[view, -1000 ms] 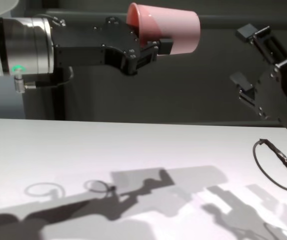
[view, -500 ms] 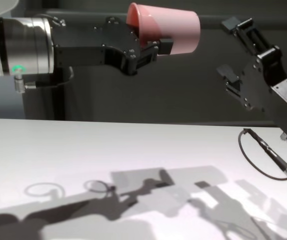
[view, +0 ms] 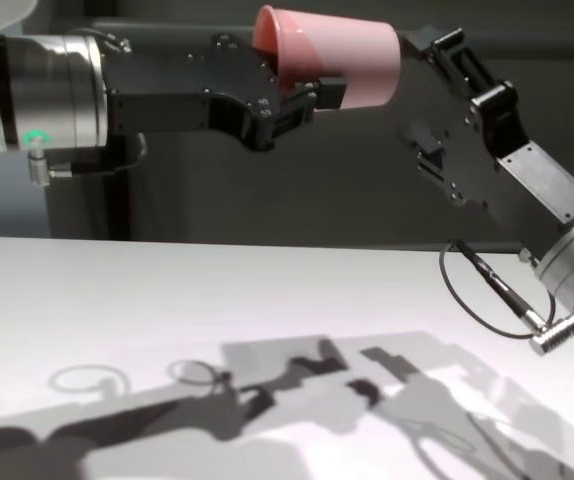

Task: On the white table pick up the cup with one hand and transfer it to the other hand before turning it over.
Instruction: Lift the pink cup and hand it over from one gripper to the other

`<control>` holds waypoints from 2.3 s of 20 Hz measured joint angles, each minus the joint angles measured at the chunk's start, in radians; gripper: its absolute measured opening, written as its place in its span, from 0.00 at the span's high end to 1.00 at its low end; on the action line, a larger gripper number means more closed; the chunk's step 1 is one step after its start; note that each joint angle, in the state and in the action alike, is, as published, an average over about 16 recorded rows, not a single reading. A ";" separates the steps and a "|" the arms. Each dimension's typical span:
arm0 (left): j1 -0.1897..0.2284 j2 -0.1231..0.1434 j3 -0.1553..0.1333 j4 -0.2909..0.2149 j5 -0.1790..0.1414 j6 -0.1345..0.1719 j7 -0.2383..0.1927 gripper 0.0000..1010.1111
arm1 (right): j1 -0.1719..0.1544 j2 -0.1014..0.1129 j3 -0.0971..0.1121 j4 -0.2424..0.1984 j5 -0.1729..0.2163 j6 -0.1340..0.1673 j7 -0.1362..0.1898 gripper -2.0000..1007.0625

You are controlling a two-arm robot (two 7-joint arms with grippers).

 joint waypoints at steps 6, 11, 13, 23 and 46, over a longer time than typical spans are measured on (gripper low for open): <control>0.000 0.000 0.000 0.000 0.000 0.000 0.000 0.96 | 0.049 -0.003 -0.018 0.062 0.012 -0.004 0.021 0.01; 0.000 0.000 0.000 0.000 0.000 0.000 0.000 0.96 | 0.085 -0.006 -0.031 0.108 0.024 -0.008 0.043 0.01; 0.000 0.000 0.000 0.000 0.000 0.000 0.000 0.96 | 0.097 -0.007 -0.036 0.126 0.029 -0.010 0.052 0.01; 0.000 0.000 0.000 0.000 0.000 0.000 0.000 0.96 | 0.150 -0.012 -0.059 0.205 0.062 -0.012 0.105 0.01; 0.000 0.000 0.000 0.000 0.000 0.000 0.000 0.96 | 0.200 -0.016 -0.117 0.278 0.125 -0.013 0.178 0.01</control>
